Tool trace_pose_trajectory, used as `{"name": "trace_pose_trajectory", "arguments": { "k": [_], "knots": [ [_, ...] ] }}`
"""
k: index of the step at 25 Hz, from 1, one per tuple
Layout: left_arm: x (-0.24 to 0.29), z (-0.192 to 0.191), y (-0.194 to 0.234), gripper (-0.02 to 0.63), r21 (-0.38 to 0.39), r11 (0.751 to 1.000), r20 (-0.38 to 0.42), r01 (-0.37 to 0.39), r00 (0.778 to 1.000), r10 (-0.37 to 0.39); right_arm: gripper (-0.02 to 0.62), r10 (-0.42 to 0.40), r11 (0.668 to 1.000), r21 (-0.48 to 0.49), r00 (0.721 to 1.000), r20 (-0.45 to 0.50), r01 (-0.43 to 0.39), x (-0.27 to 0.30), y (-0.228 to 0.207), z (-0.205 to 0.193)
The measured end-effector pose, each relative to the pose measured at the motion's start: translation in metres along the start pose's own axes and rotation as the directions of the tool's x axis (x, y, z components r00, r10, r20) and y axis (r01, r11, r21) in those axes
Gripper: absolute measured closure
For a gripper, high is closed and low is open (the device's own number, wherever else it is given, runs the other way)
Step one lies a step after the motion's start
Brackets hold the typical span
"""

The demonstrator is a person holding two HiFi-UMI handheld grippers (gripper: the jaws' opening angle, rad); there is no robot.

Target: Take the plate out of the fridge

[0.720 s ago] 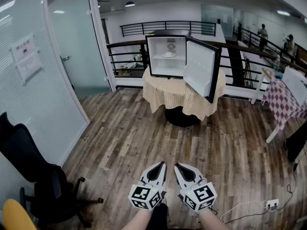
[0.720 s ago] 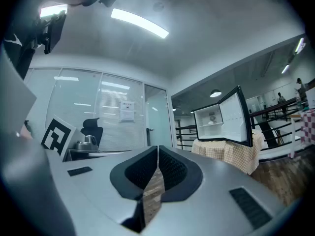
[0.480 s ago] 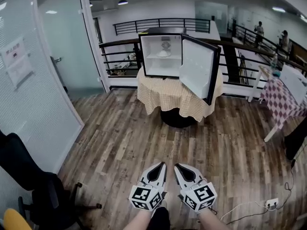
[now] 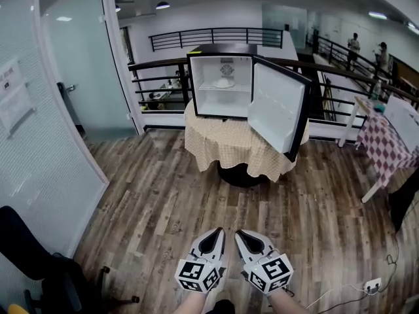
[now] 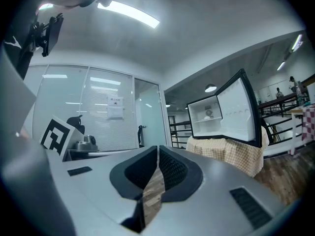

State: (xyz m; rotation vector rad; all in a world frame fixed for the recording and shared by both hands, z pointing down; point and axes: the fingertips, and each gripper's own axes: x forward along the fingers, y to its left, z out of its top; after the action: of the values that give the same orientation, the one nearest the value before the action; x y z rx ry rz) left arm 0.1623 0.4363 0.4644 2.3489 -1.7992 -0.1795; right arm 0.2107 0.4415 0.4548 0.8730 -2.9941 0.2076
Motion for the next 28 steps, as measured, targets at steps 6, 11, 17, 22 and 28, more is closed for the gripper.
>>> {"name": "trace_pose_trajectory", "arguments": {
  "k": [6,11,17,22,28],
  "knots": [
    [0.037,0.011,0.033,0.598,0.0,0.999,-0.002,0.038,0.999,-0.038,0.558,-0.025,1.0,0.013,1.0,0.002,0.025,0.046,-0.021,0.006],
    [0.059,0.011,0.057,0.598,-0.006,0.997,-0.02,0.073,0.997,-0.073,0.56,-0.062,0.997,0.035,0.998,-0.001,0.062,0.077,-0.036,0.005],
    [0.071,0.001,0.081,0.598,-0.037,0.997,-0.041,0.062,0.997,-0.064,0.56,-0.058,0.997,0.039,0.998,-0.037,0.06,0.103,-0.044,-0.003],
    [0.084,0.005,0.101,0.598,-0.045,0.998,-0.029,0.045,0.998,-0.047,0.56,-0.035,0.999,0.021,0.998,-0.046,0.036,0.128,-0.05,-0.003],
    [0.117,0.019,0.129,0.598,-0.025,0.999,-0.017,0.028,0.999,-0.029,0.558,0.005,1.0,0.008,1.0,-0.027,-0.005,0.17,-0.068,0.01]
  ]
}}
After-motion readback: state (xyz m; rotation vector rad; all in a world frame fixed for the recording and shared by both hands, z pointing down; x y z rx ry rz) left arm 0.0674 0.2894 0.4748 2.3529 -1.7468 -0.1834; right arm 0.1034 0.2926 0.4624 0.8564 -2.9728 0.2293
